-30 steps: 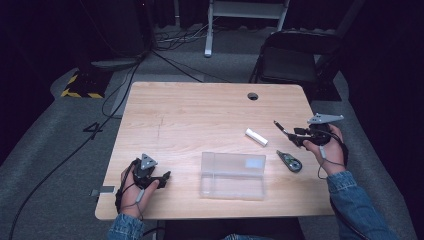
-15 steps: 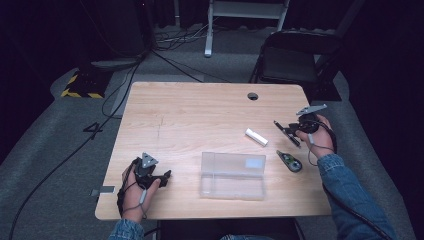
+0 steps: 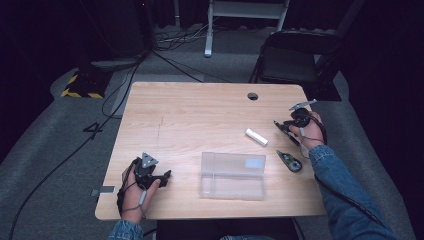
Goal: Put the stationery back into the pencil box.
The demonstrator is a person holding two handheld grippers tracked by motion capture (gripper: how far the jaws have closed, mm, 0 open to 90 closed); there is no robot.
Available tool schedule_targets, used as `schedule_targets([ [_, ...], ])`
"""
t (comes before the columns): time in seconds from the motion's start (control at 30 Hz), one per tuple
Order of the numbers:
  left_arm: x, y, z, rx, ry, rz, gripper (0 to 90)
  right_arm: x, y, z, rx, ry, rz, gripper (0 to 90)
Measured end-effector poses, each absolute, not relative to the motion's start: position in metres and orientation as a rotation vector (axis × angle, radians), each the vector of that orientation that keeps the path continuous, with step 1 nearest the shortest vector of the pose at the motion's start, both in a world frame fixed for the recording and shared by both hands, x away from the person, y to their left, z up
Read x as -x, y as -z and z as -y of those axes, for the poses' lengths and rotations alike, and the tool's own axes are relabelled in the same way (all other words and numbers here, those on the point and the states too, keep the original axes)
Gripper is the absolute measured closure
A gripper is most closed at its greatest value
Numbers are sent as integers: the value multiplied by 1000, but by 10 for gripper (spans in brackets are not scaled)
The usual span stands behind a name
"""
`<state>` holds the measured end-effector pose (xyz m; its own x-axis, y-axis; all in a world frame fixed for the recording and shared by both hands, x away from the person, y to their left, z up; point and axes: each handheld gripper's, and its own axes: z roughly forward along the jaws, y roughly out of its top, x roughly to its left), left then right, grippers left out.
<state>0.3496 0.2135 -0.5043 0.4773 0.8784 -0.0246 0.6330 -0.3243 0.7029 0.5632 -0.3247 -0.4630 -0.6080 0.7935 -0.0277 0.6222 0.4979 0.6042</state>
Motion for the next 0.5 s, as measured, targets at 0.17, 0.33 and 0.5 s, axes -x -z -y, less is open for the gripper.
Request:
schedule_targets([
  [0.17,-350,504,-214,-2073,-480,-1241,224,-570,468,323,-1202,-776,-2448,663],
  [0.33,-350,504,-214,-2073,-481,-1242,222,-573,470,325,-1230,-784,-2444,666],
  [0.5,-350,504,-214,-2073,-478,-1242,222,-575,475,325,-1250,-769,-2445,664],
])
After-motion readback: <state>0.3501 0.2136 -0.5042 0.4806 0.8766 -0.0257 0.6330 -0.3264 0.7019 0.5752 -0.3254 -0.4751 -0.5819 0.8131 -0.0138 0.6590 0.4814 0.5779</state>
